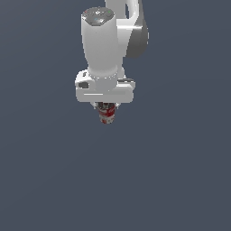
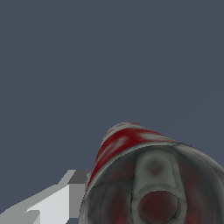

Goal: Pick up the object and move it to a goal position.

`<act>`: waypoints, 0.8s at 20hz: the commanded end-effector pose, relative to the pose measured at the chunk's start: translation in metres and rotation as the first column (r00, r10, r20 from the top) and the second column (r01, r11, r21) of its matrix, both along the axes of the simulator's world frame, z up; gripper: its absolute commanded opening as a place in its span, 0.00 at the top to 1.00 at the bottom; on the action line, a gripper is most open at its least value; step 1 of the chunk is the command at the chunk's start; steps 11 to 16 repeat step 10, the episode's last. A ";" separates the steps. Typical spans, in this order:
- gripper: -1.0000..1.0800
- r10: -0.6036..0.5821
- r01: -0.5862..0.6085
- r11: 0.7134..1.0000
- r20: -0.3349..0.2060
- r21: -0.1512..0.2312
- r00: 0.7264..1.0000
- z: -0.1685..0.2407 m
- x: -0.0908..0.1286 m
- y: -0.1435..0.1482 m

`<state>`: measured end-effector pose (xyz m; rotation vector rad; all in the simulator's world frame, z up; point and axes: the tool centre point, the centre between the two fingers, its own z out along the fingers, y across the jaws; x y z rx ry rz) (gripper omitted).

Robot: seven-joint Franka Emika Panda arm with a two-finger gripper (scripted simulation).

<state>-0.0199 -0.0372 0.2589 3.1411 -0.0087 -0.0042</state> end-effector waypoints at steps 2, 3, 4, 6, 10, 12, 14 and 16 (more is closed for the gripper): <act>1.00 0.000 0.000 1.000 0.003 0.000 1.000 0.017 0.007 0.002; 1.00 0.000 0.000 1.000 0.003 0.000 1.000 0.020 0.009 0.002; 1.00 0.000 0.000 1.000 0.003 0.000 1.000 0.022 0.010 0.003; 1.00 0.000 0.000 1.000 0.003 0.000 1.000 0.025 0.012 0.003; 1.00 0.000 0.000 1.000 0.003 0.000 1.000 0.027 0.014 0.003; 1.00 0.000 0.000 1.000 0.003 0.000 1.000 0.027 0.014 0.003; 1.00 0.000 0.000 1.000 0.003 0.000 1.000 0.027 0.014 0.003; 1.00 0.000 0.000 1.000 0.003 0.000 1.000 0.027 0.014 0.003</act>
